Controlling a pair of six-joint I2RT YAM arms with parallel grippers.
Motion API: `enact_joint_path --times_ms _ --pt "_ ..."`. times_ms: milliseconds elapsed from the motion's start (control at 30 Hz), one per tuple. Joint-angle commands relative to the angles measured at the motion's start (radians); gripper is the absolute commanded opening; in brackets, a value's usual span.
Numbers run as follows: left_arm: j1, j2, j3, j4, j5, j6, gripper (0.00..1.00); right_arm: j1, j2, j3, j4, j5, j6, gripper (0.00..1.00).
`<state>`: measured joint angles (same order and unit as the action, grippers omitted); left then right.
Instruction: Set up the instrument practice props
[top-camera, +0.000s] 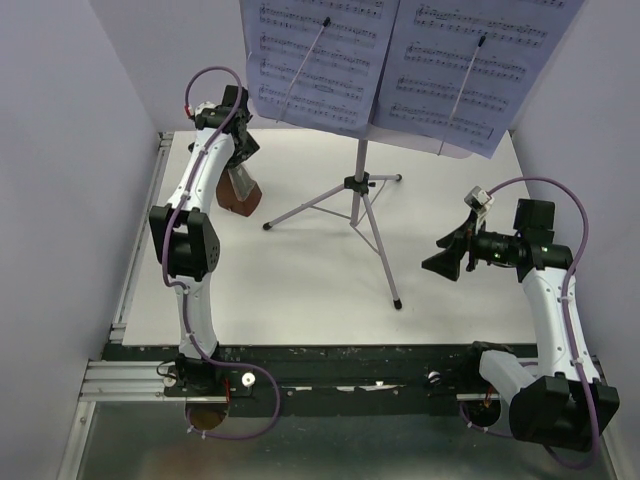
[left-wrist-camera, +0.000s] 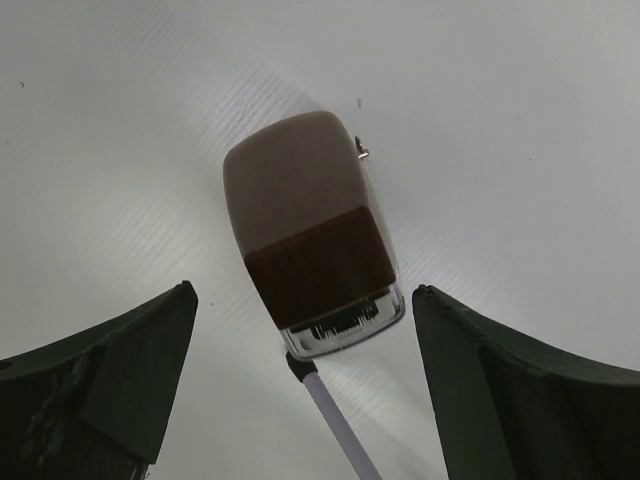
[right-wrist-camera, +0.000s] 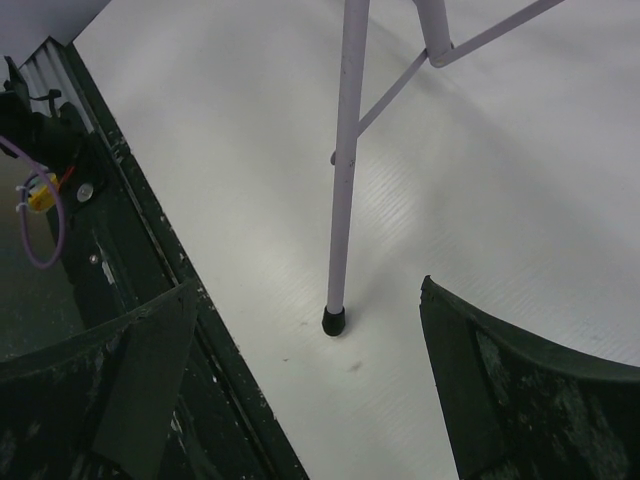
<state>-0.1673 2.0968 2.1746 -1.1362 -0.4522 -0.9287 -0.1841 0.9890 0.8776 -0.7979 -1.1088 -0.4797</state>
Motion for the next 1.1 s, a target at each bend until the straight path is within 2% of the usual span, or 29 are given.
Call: enact_joint_path --times_ms 0,267,400,467,567,633,667,767,867,1067 --pt "0.025 0.057 0.027 -0.039 -0.017 0.007 0.98 0.003 0.013 0.018 -0.018 -0.026 -0.028 0.99" --pt "0.041 0.072 0.022 -0.04 -0.028 -0.018 0.9 0.003 0.02 0.017 -0.021 -0.023 -0.031 0.99" --pt "0.052 0.062 0.022 -0.045 -0.029 -0.045 0.81 0.005 0.019 0.012 -0.021 -0.02 -0.033 1.0" --pt "0.058 0.062 0.022 -0.04 -0.014 -0.036 0.7 0.005 0.019 0.011 -0.023 -0.017 -0.034 0.99" --pt "0.061 0.057 0.014 -0.036 -0.009 0.007 0.44 0.005 0.017 0.011 -0.024 -0.017 -0.036 1.0" --pt "0.061 0.042 -0.002 -0.046 -0.025 0.031 0.33 0.003 0.016 0.012 -0.026 -0.017 -0.037 1.0" --pt "0.06 0.026 -0.024 -0.051 -0.034 0.039 0.32 0.005 0.014 0.012 -0.026 -0.017 -0.037 0.99" --pt "0.06 -0.069 -0.149 -0.028 -0.054 0.056 0.31 0.005 0.011 0.012 -0.029 -0.022 -0.037 1.0" --pt "0.055 -0.206 -0.353 0.047 -0.043 0.074 0.28 0.003 0.011 0.014 -0.032 -0.028 -0.039 1.0" --pt "0.008 -0.484 -0.724 0.142 0.042 0.074 0.28 0.005 -0.003 0.017 -0.038 -0.036 -0.04 1.0"
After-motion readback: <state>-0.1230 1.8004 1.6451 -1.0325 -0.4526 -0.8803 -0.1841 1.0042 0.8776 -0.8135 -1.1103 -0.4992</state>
